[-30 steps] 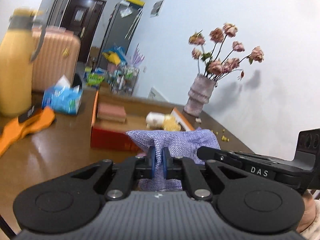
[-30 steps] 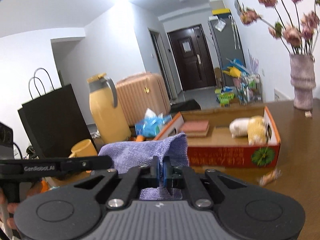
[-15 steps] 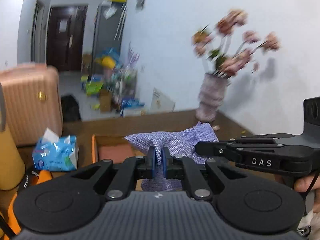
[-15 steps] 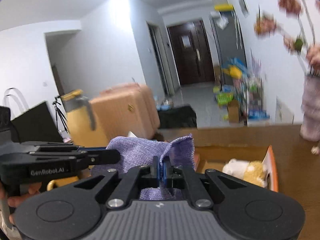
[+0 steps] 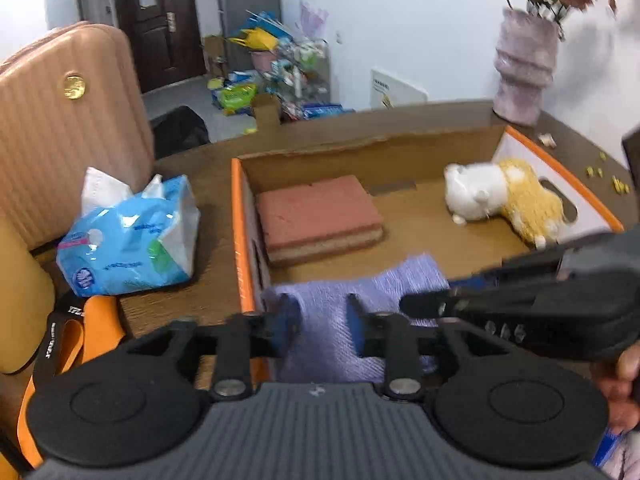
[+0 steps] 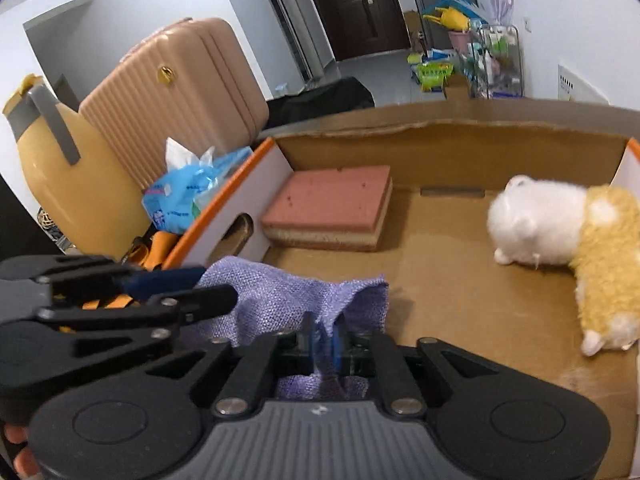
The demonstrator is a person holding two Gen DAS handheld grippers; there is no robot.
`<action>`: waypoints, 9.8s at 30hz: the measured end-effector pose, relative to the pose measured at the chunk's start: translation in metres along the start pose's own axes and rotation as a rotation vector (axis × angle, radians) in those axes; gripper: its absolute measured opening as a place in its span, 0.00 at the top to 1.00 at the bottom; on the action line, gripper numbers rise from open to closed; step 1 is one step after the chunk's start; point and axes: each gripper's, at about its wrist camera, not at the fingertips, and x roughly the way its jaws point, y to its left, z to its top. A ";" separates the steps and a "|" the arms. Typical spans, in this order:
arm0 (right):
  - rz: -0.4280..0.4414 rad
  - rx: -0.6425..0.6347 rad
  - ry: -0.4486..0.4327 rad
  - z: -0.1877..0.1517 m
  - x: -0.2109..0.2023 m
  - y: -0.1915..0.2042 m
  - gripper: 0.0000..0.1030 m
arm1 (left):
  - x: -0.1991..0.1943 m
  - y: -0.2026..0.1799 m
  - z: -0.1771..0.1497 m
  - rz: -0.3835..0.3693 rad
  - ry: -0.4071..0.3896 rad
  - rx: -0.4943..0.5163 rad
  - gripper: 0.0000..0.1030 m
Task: Organize soft objects
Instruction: 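Carry the purple cloth into the box beside the sponge and release, then move the tools back toward the pink bow on the table, then grasp the pink satin bow with both tools together, then carry the pink bow into the cardboard box and open both tools, then move both tools back to the pile toward the pink fuzzy towel, then grasp the pink fuzzy towel with both tools together, then carry the pink towel into the box beside the sponge and open both tools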
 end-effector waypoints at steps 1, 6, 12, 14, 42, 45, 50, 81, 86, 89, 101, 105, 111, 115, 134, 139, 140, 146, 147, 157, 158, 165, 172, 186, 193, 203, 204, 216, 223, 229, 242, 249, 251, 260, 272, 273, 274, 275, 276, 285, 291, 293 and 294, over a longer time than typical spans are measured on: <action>0.004 -0.001 0.003 -0.001 0.001 0.000 0.81 | -0.001 0.001 0.001 -0.004 -0.005 -0.006 0.62; 0.014 0.029 -0.064 -0.003 -0.028 -0.007 0.66 | -0.023 0.005 0.008 -0.003 -0.025 -0.041 0.52; -0.031 0.008 -0.203 0.001 -0.124 -0.010 0.58 | -0.086 -0.002 0.013 0.021 -0.106 -0.041 0.46; -0.050 -0.017 -0.255 0.000 -0.162 -0.009 0.46 | -0.110 -0.005 0.012 0.017 -0.137 -0.044 0.42; -0.112 -0.121 -0.437 -0.306 -0.338 0.036 0.29 | -0.295 -0.103 -0.258 -0.004 -0.311 -0.247 0.18; -0.108 -0.088 -0.426 -0.333 -0.341 0.039 0.29 | -0.295 -0.105 -0.273 -0.002 -0.276 -0.226 0.18; -0.135 -0.094 -0.392 -0.349 -0.331 0.044 0.29 | -0.288 -0.104 -0.272 -0.002 -0.267 -0.235 0.18; 0.012 -0.114 -0.097 -0.126 -0.097 0.035 0.64 | -0.080 0.005 -0.147 -0.220 -0.085 -0.406 0.44; 0.014 -0.119 -0.112 -0.127 -0.093 0.035 0.83 | -0.072 0.008 -0.149 -0.309 -0.093 -0.447 0.76; 0.023 -0.115 -0.142 -0.126 -0.097 0.036 0.91 | -0.079 0.001 -0.144 -0.278 -0.093 -0.400 0.81; 0.053 -0.192 -0.353 -0.160 -0.219 0.069 0.92 | -0.209 -0.043 -0.139 -0.268 -0.267 -0.314 0.84; 0.051 -0.157 -0.422 -0.197 -0.270 0.064 0.91 | -0.244 -0.073 -0.154 -0.319 -0.298 -0.296 0.84; 0.028 -0.082 -0.455 -0.245 -0.310 0.044 0.91 | -0.263 -0.114 -0.174 -0.377 -0.296 -0.245 0.84; 0.021 -0.057 -0.473 -0.256 -0.320 0.035 0.91 | -0.264 -0.127 -0.173 -0.388 -0.284 -0.224 0.84; -0.119 -0.177 -0.361 0.023 -0.176 -0.020 0.92 | -0.070 -0.048 0.075 -0.298 -0.210 -0.151 0.84; -0.181 -0.175 -0.221 0.092 -0.073 -0.051 0.92 | 0.044 -0.023 0.107 -0.248 -0.048 -0.222 0.84; -0.191 -0.162 -0.191 0.100 -0.054 -0.058 0.92 | 0.063 -0.023 0.107 -0.232 -0.020 -0.215 0.84; -0.226 -0.182 -0.039 0.111 0.025 -0.082 0.91 | 0.122 -0.028 0.099 -0.179 0.055 -0.127 0.84; -0.220 -0.177 -0.018 0.111 0.030 -0.086 0.91 | 0.124 -0.028 0.099 -0.179 0.060 -0.115 0.84; -0.197 -0.114 -0.018 0.109 0.020 -0.097 0.66 | 0.101 -0.035 0.099 -0.131 0.052 -0.108 0.56; -0.207 -0.125 -0.034 0.110 0.010 -0.093 0.59 | 0.087 -0.034 0.099 -0.103 0.026 -0.102 0.49; -0.224 -0.131 -0.204 0.107 -0.110 -0.069 0.47 | -0.032 -0.019 0.106 -0.062 -0.130 -0.135 0.40; -0.241 -0.121 -0.319 0.037 -0.228 -0.054 0.38 | -0.146 -0.019 0.061 -0.037 -0.225 -0.137 0.30; -0.135 -0.148 -0.477 -0.185 -0.342 0.002 0.30 | -0.276 -0.086 -0.151 0.023 -0.428 -0.098 0.18; -0.135 -0.139 -0.478 -0.289 -0.334 0.030 0.24 | -0.286 -0.098 -0.238 -0.032 -0.323 -0.188 0.14; -0.104 -0.027 -0.404 -0.332 -0.310 0.019 0.28 | -0.250 -0.122 -0.257 -0.038 -0.202 -0.155 0.15; -0.091 -0.016 -0.405 -0.333 -0.307 0.018 0.28 | -0.244 -0.124 -0.259 -0.029 -0.187 -0.152 0.19; -0.047 -0.013 -0.312 -0.293 -0.228 0.020 0.43 | -0.172 -0.115 -0.215 0.048 -0.197 -0.169 0.57; 0.074 -0.040 -0.239 -0.275 -0.202 0.017 0.84 | -0.168 -0.114 -0.219 -0.027 -0.149 -0.192 0.39; 0.212 -0.142 -0.185 -0.283 -0.219 0.023 0.61 | -0.165 -0.098 -0.216 -0.113 -0.089 -0.322 0.38; 0.124 0.188 -0.258 -0.259 -0.194 -0.035 0.73 | -0.137 -0.116 -0.201 -0.262 -0.033 -0.360 0.77; 0.136 0.167 -0.231 -0.283 -0.224 -0.017 0.77 | -0.178 -0.120 -0.222 -0.313 -0.037 -0.315 0.77; 0.121 0.159 -0.238 -0.292 -0.232 -0.012 0.77 | -0.181 -0.121 -0.228 -0.326 -0.036 -0.320 0.65; 0.095 0.157 -0.231 -0.303 -0.233 -0.009 0.77 | -0.172 -0.129 -0.229 -0.305 -0.018 -0.322 0.73; 0.190 -0.002 -0.375 -0.142 -0.251 0.006 0.78 | -0.182 -0.071 -0.085 -0.341 -0.243 -0.244 0.85; 0.192 -0.011 -0.381 -0.116 -0.245 0.007 0.78 | -0.175 -0.061 -0.063 -0.328 -0.251 -0.241 0.85; 0.194 -0.014 -0.379 -0.090 -0.235 0.006 0.78 | -0.165 -0.051 -0.041 -0.312 -0.250 -0.246 0.85; 0.193 -0.006 -0.370 -0.066 -0.223 0.005 0.78 | -0.152 -0.041 -0.021 -0.296 -0.238 -0.251 0.85; 0.186 0.002 -0.349 -0.041 -0.206 0.002 0.78 | -0.138 -0.035 -0.004 -0.272 -0.225 -0.249 0.85; 0.076 0.088 -0.052 0.059 -0.020 -0.027 0.78 | 0.037 0.003 0.060 -0.048 0.069 -0.132 0.83; 0.069 0.103 0.137 0.056 0.037 -0.038 0.76 | 0.061 -0.009 0.040 0.068 0.090 0.053 0.83; 0.075 0.129 0.166 0.059 0.041 -0.042 0.74 | 0.062 -0.013 0.041 0.068 0.114 0.053 0.83; 0.072 0.136 0.171 0.060 0.042 -0.044 0.74 | 0.062 -0.013 0.043 0.061 0.126 0.042 0.83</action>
